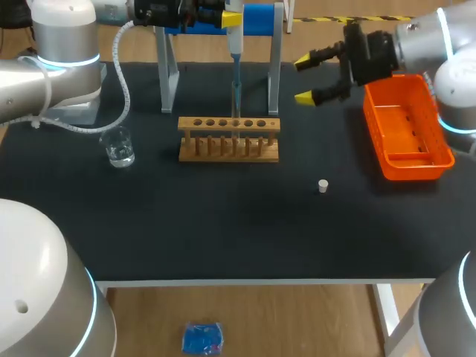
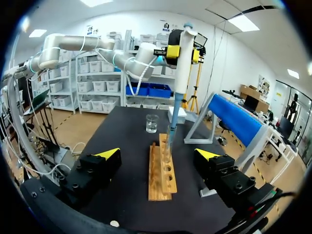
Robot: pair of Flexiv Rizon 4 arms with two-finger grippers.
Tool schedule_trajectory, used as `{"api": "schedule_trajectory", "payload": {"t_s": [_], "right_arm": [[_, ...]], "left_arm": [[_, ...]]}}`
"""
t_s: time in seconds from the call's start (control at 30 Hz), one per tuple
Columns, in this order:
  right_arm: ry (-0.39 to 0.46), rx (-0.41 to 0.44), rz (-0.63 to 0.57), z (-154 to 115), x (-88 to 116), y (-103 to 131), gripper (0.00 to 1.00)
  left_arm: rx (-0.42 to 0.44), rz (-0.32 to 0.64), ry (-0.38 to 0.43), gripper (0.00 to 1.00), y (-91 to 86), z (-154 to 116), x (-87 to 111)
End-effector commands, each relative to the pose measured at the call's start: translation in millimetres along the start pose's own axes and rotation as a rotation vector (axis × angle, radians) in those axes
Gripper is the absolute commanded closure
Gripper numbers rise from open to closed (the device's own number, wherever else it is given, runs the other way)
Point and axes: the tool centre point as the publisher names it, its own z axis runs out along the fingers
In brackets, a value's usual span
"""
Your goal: Invert the test tube, pick up the pipette, mount the tip to pipette, aspirate from beaker and dispense into the tube, eject the tip, return the pipette, and cap with the stopper.
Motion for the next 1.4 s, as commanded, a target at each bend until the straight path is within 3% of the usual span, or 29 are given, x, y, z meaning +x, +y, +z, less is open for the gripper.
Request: {"api": "schedule_trajectory", "payload": {"t_s": [0.03, 0.63, 1.4], "right_arm": [[0.009, -0.064, 0.004, 31.4, -12.2, -13.8, 0.00], [0.047, -0.128, 0.068, 65.2, -12.9, -14.0, 0.00], [0.033, -0.129, 0.080, 66.1, -12.4, -13.4, 0.00]], "left_arm": [[-0.001, 0.000, -0.002, 1.00, -0.7, 0.4, 0.5], [-0.001, 0.000, -0.002, 1.00, -0.7, 0.4, 0.5], [-0.001, 0.000, -0.002, 1.00, -0.7, 0.4, 0.5]]}}
